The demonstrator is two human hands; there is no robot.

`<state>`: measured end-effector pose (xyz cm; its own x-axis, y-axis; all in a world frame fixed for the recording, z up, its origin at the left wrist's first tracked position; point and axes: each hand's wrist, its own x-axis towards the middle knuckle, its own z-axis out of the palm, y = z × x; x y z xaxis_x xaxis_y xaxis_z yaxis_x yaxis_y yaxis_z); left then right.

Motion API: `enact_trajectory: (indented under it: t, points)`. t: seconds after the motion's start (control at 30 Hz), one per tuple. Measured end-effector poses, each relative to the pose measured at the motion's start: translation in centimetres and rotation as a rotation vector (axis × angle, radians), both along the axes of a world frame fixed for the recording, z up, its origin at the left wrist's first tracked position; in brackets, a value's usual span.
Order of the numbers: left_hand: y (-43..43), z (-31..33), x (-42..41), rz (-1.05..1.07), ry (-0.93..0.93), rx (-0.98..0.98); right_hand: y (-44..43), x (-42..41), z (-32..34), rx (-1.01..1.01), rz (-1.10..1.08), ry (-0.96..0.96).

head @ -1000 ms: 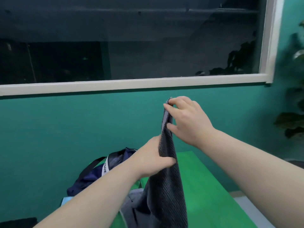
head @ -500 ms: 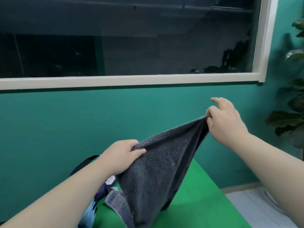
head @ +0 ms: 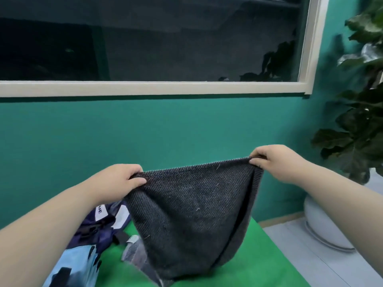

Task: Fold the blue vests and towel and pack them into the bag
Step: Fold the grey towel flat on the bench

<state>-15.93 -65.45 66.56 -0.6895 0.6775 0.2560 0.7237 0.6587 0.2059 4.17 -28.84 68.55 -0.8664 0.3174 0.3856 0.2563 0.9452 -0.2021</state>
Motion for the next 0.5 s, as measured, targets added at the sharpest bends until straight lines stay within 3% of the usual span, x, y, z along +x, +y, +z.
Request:
enact_trajectory:
  t: [0.13, 0.3, 0.5]
  points:
    - [-1.4, -2.8, -1.9, 0.075, -0.093, -0.070, 0.3, -2.2, -2.8, -0.121, 0.058, -0.177]
    - [-1.8, -5.5, -5.4, 0.204, -0.156, -0.034, 1.3, -6.4, -5.7, -0.378, 0.019, -0.158]
    - [1.7, -4.9, -11.5, 0.307, -0.385, 0.284, 2.1, -14.9, -5.7, -0.947, -0.021, 0.137]
